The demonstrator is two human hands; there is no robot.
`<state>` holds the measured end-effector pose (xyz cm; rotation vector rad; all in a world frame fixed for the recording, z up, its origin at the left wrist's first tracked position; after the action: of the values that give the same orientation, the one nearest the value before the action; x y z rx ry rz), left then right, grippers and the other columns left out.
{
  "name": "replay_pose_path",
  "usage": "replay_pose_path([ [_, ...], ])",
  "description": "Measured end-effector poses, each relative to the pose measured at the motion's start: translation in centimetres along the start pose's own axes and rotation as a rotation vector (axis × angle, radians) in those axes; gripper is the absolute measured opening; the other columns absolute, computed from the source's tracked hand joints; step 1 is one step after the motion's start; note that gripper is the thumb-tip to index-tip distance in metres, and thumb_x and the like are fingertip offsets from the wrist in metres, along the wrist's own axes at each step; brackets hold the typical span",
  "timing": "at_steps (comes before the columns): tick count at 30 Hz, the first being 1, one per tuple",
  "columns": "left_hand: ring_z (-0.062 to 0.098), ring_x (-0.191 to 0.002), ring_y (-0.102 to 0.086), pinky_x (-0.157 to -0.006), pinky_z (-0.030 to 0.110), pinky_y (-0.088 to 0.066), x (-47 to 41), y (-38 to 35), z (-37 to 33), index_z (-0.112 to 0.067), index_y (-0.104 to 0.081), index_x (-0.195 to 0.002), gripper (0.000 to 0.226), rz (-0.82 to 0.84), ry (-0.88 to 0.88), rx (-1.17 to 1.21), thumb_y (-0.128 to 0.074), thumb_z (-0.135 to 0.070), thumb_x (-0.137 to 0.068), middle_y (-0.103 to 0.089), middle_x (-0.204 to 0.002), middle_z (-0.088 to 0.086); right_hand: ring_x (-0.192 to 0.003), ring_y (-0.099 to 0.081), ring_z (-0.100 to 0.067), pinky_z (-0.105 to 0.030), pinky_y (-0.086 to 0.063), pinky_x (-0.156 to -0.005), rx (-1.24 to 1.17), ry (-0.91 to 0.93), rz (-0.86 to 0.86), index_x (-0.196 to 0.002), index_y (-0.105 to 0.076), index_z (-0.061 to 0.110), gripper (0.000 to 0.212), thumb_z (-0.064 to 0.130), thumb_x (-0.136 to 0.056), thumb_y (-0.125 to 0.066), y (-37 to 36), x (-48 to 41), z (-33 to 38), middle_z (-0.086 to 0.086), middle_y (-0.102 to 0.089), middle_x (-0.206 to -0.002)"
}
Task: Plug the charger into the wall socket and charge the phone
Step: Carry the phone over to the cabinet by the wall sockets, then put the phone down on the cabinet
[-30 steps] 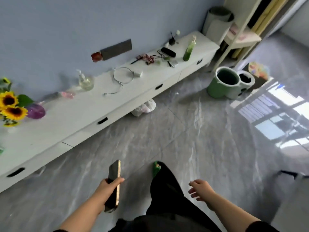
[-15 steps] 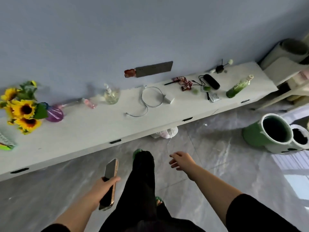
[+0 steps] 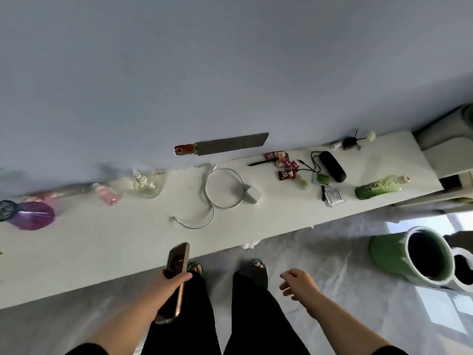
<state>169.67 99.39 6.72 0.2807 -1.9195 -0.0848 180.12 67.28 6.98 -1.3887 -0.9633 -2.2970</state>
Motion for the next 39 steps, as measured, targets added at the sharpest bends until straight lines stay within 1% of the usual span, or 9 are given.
replay_pose_path([
  [6, 0.029, -0.069, -0.070, -0.065, 0.034, -0.053, -5.1, -4.9, -7.0, -0.012, -0.062, -0.085, 0.041, -0.097, -0.001, 0.078, -0.078, -0.038, -0.058, -0.071, -0.074, 0.013, -0.061, -0.057, -0.018, -0.023, -0.043, -0.054, 0.179, 0.058, 0.076, -0.082, -0.059, 0.016, 0.018, 0.020, -0.094, -0.047, 3.9, -9.0, 6.7, -0.008, -0.066, -0.078],
  [12, 0.028, -0.072, -0.065, -0.064, 0.033, -0.051, -12.4, -9.2, -10.5, -0.009, -0.057, -0.100, 0.065, -0.247, 0.022, 0.165, -0.076, -0.044, -0.048, -0.066, -0.083, 0.012, -0.097, -0.060, -0.024, -0.031, -0.046, -0.079, 0.431, 0.171, 0.038, -0.112, -0.061, 0.019, 0.028, 0.026, -0.089, -0.048, 4.4, -19.2, 12.3, -0.004, -0.064, -0.110],
  [14, 0.029, -0.080, -0.064, -0.068, 0.036, -0.053, -15.6, -10.2, -11.0, -0.007, -0.053, -0.108, 0.070, -0.353, 0.037, 0.149, -0.077, -0.041, -0.051, -0.064, -0.094, 0.012, -0.119, -0.053, -0.025, -0.034, -0.044, -0.096, 0.543, 0.198, 0.016, -0.131, -0.051, 0.018, 0.041, 0.026, -0.091, -0.047, 3.5, -22.8, 13.2, -0.006, -0.052, -0.136],
  [17, 0.028, -0.085, -0.055, -0.070, 0.035, -0.046, -19.5, -11.2, -11.1, -0.005, -0.047, -0.116, 0.073, -0.490, 0.065, 0.058, -0.078, -0.037, -0.057, -0.055, -0.099, 0.009, -0.148, -0.010, -0.022, -0.042, -0.019, -0.117, 0.756, 0.218, 0.020, -0.152, -0.010, 0.018, 0.065, 0.028, -0.095, -0.041, 1.6, -26.7, 13.2, -0.002, -0.002, -0.162],
  [20, 0.035, -0.104, -0.053, -0.082, 0.042, -0.046, -23.1, -11.8, -11.2, -0.003, -0.045, -0.117, 0.075, -0.591, 0.096, -0.028, -0.077, -0.038, -0.059, -0.054, -0.112, 0.017, -0.147, 0.020, -0.020, -0.047, 0.004, -0.119, 0.860, 0.205, 0.041, -0.147, 0.023, 0.018, 0.091, 0.052, -0.092, -0.041, -0.1, -29.4, 11.9, 0.000, 0.031, -0.156],
  [23, 0.038, -0.122, -0.038, -0.094, 0.048, -0.040, -25.7, -12.3, -11.2, -0.004, -0.037, -0.127, 0.083, -0.684, 0.165, -0.081, -0.075, -0.039, -0.061, -0.041, -0.131, 0.020, -0.136, 0.039, -0.018, -0.050, 0.016, -0.114, 0.845, 0.165, 0.064, -0.134, 0.042, 0.019, 0.132, 0.086, -0.062, -0.046, -1.8, -30.7, 10.6, 0.002, 0.053, -0.138],
  [25, 0.037, -0.121, -0.039, -0.095, 0.049, -0.036, -26.5, -12.6, -11.2, -0.008, -0.034, -0.127, 0.085, -0.754, 0.181, -0.129, -0.073, -0.043, -0.060, -0.040, -0.133, 0.018, -0.128, 0.047, -0.021, -0.053, 0.018, -0.112, 0.843, 0.154, 0.061, -0.126, 0.051, 0.019, 0.145, 0.093, -0.047, -0.046, -2.4, -30.7, 10.3, 0.000, 0.061, -0.129],
  [31, 0.037, -0.128, -0.035, -0.102, 0.049, -0.032, -28.2, -13.3, -10.2, -0.017, -0.023, -0.141, 0.098, -0.877, 0.113, -0.074, -0.072, -0.054, -0.064, -0.032, -0.146, 0.014, -0.120, 0.055, -0.027, -0.056, 0.018, -0.110, 0.910, 0.128, 0.034, -0.114, 0.060, 0.017, 0.150, 0.095, -0.041, -0.045, -3.3, -31.5, 10.0, -0.004, 0.066, -0.123],
  [39, 0.032, -0.138, -0.023, -0.107, 0.050, -0.026, -28.3, -13.8, -10.0, -0.018, -0.005, -0.149, 0.111, -0.828, 0.128, -0.099, -0.067, -0.061, -0.068, -0.018, -0.155, 0.007, -0.112, 0.061, -0.022, -0.054, 0.022, -0.107, 0.904, 0.132, 0.048, -0.117, 0.058, 0.020, 0.151, 0.093, -0.043, -0.050, -3.6, -31.3, 9.9, -0.001, 0.068, -0.119],
])
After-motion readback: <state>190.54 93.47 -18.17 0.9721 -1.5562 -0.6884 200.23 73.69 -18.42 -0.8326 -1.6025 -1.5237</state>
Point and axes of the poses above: each hand's wrist, its own x-axis away from the middle knuckle, its own y-axis out of the back of the hand, z = x × y, the point moved 2 cm from there along -x, towards the middle knuckle
